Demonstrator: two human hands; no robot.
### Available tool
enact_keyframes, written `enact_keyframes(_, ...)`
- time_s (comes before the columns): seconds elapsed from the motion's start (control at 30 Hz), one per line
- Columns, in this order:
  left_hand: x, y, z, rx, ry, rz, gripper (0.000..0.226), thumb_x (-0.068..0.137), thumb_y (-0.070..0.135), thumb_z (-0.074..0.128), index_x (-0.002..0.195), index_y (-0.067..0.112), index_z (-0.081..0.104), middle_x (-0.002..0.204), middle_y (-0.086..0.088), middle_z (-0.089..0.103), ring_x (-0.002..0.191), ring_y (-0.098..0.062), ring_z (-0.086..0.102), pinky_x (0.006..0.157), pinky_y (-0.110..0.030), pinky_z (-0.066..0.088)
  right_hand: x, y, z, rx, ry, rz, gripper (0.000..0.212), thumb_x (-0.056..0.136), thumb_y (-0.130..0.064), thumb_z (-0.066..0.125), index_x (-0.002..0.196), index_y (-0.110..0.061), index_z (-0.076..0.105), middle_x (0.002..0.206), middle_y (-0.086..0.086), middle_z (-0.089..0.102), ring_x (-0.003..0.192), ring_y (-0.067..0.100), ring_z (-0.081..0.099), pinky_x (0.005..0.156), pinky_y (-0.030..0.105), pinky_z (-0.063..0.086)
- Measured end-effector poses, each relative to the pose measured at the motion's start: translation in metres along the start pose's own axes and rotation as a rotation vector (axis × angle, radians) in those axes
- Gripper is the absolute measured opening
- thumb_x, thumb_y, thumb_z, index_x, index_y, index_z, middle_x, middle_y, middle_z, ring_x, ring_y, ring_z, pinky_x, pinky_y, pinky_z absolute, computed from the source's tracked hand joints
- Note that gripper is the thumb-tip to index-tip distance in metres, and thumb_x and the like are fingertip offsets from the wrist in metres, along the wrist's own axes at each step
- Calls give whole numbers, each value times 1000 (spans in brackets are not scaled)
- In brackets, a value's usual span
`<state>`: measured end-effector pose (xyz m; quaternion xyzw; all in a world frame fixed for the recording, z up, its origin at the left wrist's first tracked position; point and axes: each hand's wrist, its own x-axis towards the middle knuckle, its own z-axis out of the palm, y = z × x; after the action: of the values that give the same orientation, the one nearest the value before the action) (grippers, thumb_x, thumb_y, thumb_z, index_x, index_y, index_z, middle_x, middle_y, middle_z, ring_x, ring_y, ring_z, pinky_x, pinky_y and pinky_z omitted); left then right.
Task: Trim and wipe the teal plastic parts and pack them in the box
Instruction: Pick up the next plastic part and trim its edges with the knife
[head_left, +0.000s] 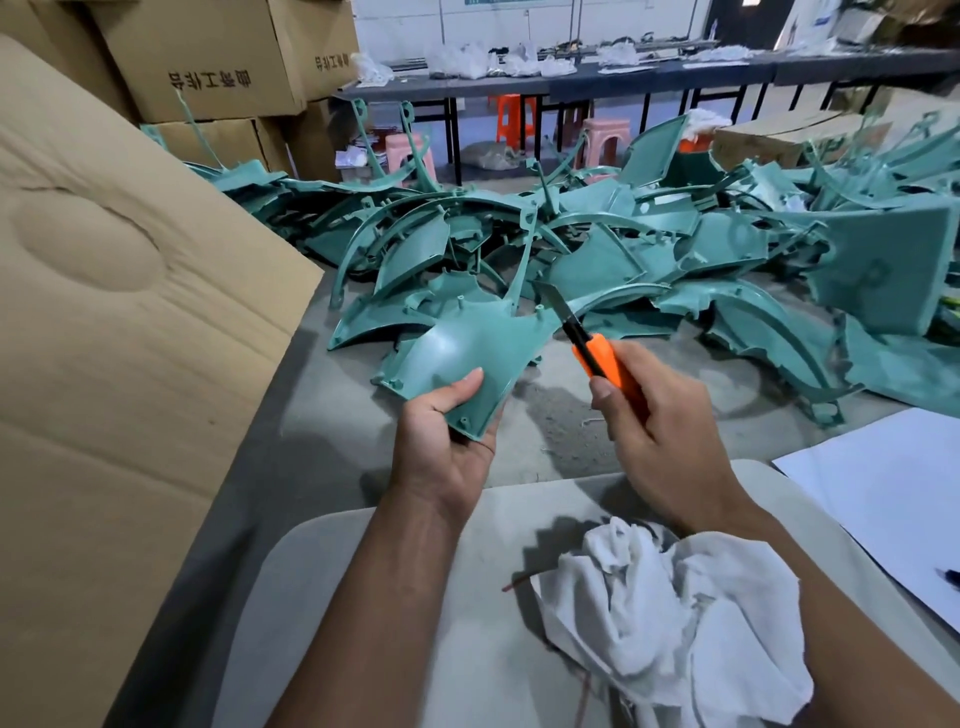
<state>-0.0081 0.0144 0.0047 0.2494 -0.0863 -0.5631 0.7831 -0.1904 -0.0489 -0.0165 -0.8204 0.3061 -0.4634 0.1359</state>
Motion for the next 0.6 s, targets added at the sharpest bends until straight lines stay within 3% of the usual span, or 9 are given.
enact_keyframes(0.1, 0, 1, 2, -47, 34, 38, 54, 70, -6, 64, 124, 2, 65, 115, -15, 75, 103, -31, 75, 89, -41, 60, -1, -1, 2, -15, -53, -52, 13, 106, -25, 54, 111, -16, 62, 77, -9, 59, 68, 7, 53, 61, 22, 37)
enact_keyframes(0.2, -1, 4, 3, -55, 40, 68, 45, 72, -8, 63, 115, 5, 69, 112, -14, 76, 101, -30, 75, 88, -41, 61, 0, -4, 2, -1, -60, -72, 13, 106, -27, 54, 111, -17, 62, 77, -15, 56, 68, 3, 53, 63, 14, 34)
enact_keyframes(0.33, 0, 4, 5, -47, 73, 33, 31, 89, -12, 56, 113, 1, 69, 109, -14, 77, 94, -27, 77, 85, -38, 62, 1, -2, -4, -32, -110, -96, 17, 105, -30, 53, 115, -20, 62, 81, -17, 57, 70, 5, 53, 62, 27, 39)
enact_keyframes(0.47, 3, 4, 7, 15, 128, 46, 41, 94, -10, 57, 135, -4, 59, 103, -11, 73, 83, -20, 74, 69, -27, 62, 0, -3, -7, -66, -223, -136, 19, 104, -29, 55, 116, -18, 66, 80, -11, 59, 67, 9, 53, 60, 35, 45)
enact_keyframes(0.6, 5, 5, 5, 42, 124, 64, 36, 95, -8, 56, 129, 1, 63, 108, -9, 75, 90, -20, 74, 76, -28, 63, 2, 2, -13, -71, -261, -102, 20, 103, -32, 54, 109, -18, 66, 73, -8, 58, 62, 12, 51, 57, 40, 45)
